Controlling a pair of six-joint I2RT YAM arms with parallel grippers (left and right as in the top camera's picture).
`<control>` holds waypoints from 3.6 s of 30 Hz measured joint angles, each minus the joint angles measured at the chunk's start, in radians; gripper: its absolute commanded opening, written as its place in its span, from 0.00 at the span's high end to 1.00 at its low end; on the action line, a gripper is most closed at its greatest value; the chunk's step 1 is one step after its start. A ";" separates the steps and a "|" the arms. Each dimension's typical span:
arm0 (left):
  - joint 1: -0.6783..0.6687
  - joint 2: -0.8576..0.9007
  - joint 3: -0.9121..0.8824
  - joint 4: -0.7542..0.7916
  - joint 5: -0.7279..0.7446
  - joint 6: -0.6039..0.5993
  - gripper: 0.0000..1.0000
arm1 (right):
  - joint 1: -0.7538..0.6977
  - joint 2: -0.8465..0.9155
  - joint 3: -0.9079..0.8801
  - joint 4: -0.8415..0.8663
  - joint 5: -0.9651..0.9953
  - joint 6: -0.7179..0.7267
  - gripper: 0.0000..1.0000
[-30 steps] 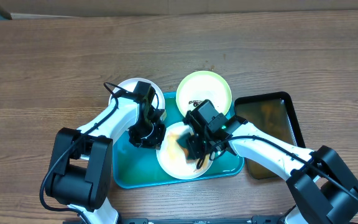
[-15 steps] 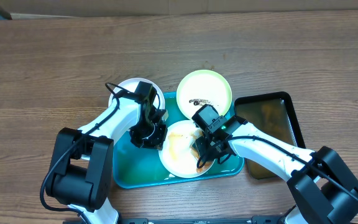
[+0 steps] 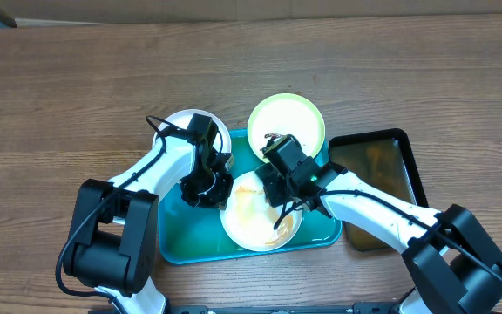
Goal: Clean dirty plates on tray and stack at the side
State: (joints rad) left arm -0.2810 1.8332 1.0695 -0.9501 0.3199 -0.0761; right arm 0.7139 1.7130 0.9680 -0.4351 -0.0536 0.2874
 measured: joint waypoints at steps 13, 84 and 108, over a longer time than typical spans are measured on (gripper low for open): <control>0.000 0.000 0.014 -0.005 -0.029 -0.028 0.96 | -0.007 -0.084 0.039 -0.272 0.000 0.000 0.96; -0.642 -0.335 0.098 -0.123 -1.462 -0.319 0.96 | -0.601 -0.158 0.056 -0.381 0.031 -0.110 0.96; -0.642 -0.335 0.098 -0.124 -1.457 -0.322 0.96 | -0.603 -0.057 -0.005 -0.344 -0.033 -0.063 0.96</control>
State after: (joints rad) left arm -0.9234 1.4979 1.1679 -1.0737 -1.1374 -0.3981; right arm 0.1112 1.6558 0.9634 -0.7795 -0.0864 0.2245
